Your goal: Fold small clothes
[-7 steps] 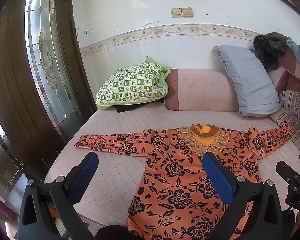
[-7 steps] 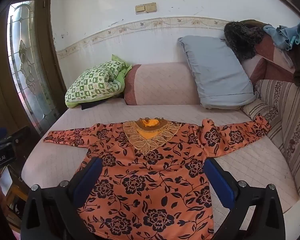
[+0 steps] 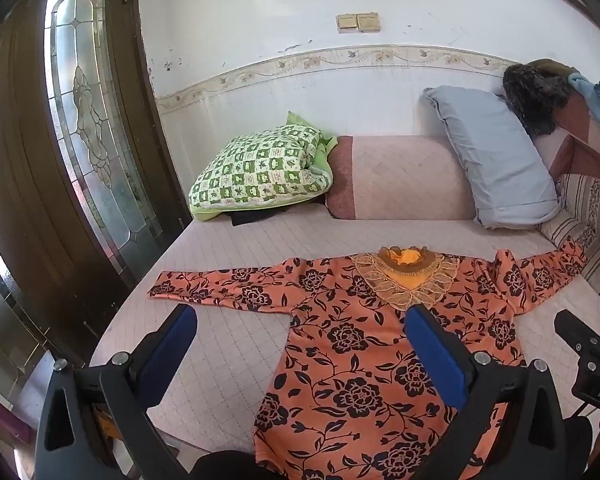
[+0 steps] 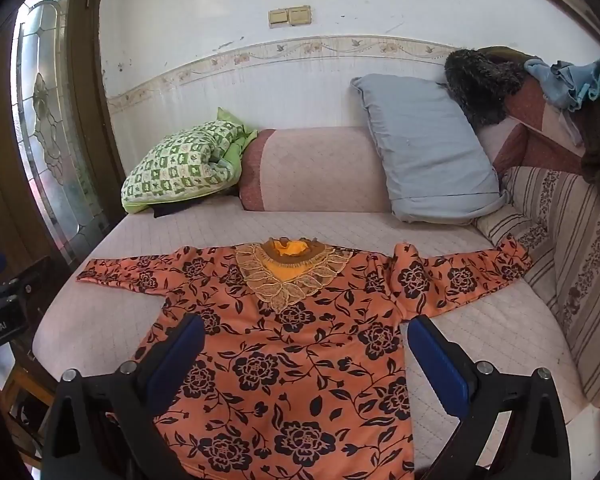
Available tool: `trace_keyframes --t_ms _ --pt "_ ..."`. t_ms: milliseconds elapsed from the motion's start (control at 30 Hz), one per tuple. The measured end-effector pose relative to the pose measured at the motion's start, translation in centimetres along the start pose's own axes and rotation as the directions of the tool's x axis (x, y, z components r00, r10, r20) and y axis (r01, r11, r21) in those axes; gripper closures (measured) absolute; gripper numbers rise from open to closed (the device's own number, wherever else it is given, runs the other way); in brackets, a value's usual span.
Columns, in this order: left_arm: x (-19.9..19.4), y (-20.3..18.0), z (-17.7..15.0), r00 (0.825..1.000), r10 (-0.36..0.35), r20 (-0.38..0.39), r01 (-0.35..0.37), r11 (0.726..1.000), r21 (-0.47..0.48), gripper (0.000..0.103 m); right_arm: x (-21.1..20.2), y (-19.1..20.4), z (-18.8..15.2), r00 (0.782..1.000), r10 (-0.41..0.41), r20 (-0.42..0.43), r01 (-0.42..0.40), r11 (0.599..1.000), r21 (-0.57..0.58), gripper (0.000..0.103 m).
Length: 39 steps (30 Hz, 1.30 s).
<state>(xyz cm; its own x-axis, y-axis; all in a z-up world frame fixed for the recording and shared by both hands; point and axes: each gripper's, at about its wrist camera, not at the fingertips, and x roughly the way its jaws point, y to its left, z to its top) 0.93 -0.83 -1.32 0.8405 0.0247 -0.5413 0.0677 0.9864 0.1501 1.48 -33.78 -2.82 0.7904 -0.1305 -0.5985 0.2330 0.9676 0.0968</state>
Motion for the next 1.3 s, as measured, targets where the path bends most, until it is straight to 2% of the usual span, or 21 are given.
trace_keyframes --t_ms 233,500,1300 --pt "0.1 -0.7 0.0 1.000 -0.007 -0.007 0.007 1.000 0.023 0.000 -0.4 0.1 0.3 0.998 -0.053 0.021 0.054 0.998 -0.030 0.001" --pt "0.4 -1.2 -0.3 1.000 -0.014 -0.015 0.015 0.999 0.040 0.000 0.1 -0.2 0.7 0.997 -0.071 0.010 0.072 0.997 -0.035 0.001" --pt "0.8 -0.5 -0.3 1.000 -0.005 -0.025 0.005 1.000 0.026 0.000 0.7 0.2 0.4 0.997 -0.077 -0.019 0.076 0.996 -0.053 0.001"
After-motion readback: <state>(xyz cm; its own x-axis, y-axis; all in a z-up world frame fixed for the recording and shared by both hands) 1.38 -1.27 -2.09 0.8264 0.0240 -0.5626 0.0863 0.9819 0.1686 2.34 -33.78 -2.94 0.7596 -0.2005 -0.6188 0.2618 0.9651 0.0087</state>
